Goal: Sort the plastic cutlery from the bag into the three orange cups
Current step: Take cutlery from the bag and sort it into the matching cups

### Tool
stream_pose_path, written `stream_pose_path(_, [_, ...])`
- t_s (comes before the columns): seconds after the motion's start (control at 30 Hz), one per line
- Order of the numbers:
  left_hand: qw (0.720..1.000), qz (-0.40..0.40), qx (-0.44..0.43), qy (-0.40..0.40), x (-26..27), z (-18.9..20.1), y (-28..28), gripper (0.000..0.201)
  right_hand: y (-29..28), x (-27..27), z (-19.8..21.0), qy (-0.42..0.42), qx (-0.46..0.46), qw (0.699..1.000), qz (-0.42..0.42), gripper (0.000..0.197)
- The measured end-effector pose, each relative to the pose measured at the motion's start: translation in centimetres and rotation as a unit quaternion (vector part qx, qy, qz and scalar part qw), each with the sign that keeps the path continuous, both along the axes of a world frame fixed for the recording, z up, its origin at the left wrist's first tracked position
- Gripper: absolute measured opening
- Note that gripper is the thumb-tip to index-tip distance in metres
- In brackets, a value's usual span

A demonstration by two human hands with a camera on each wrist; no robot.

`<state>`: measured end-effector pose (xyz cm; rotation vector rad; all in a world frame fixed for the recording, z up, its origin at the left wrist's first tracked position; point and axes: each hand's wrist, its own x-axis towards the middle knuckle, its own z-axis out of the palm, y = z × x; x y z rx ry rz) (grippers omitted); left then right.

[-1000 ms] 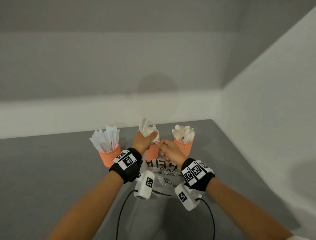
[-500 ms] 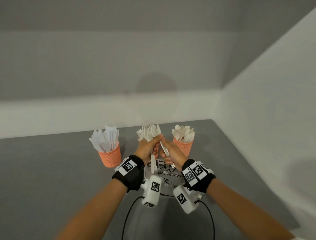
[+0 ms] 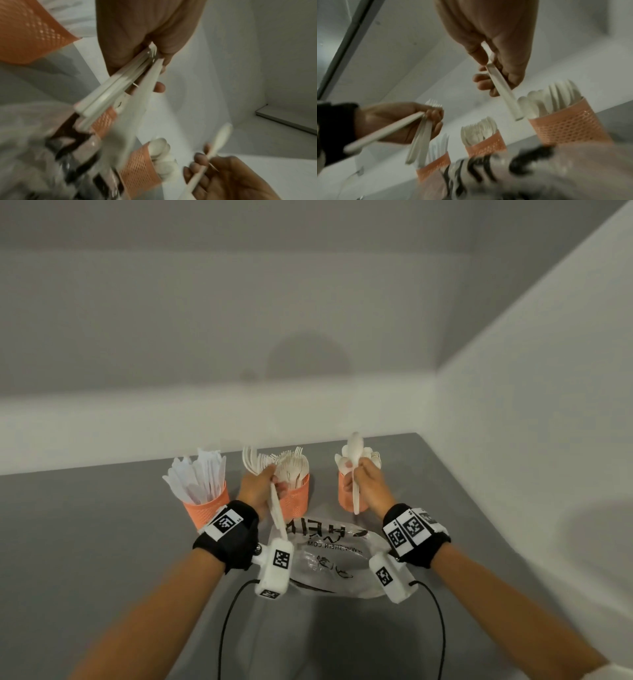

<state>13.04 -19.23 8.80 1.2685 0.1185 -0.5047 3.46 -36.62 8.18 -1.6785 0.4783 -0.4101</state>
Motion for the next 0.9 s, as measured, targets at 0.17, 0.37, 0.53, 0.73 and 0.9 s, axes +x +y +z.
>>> stream_pose_path(0.17, [0.993, 0.088, -0.001, -0.079, 2.8, 1.3, -0.1, 0.022, -3.2, 1.7, 2.5, -0.063, 0.059, 0.994, -0.063, 0.030])
stream_pose_path(0.37, [0.967, 0.146, 0.026, -0.208, 5.0, 3.3, -1.7, 0.026, -5.9, 4.0, 4.0, -0.097, 0.061, 0.991, -0.067, 0.024])
stream_pose_path(0.53, [0.951, 0.129, 0.037, -0.279, 6.0, 3.1, -3.9, 0.016, -6.9, 5.2, 2.4, -0.054, -0.042, 0.997, -0.026, 0.025])
stream_pose_path(0.73, [0.913, 0.053, 0.124, -0.385, 5.3, 0.2, -6.1, 0.006, -7.5, 4.9, 0.2, 0.001, -0.130, 0.991, 0.020, 0.022])
stream_pose_path(0.9, [0.905, 0.024, 0.181, -0.384, 4.5, -2.4, -7.2, 0.010, -8.1, 5.0, -1.9, 0.047, -0.183, 0.981, 0.031, 0.011])
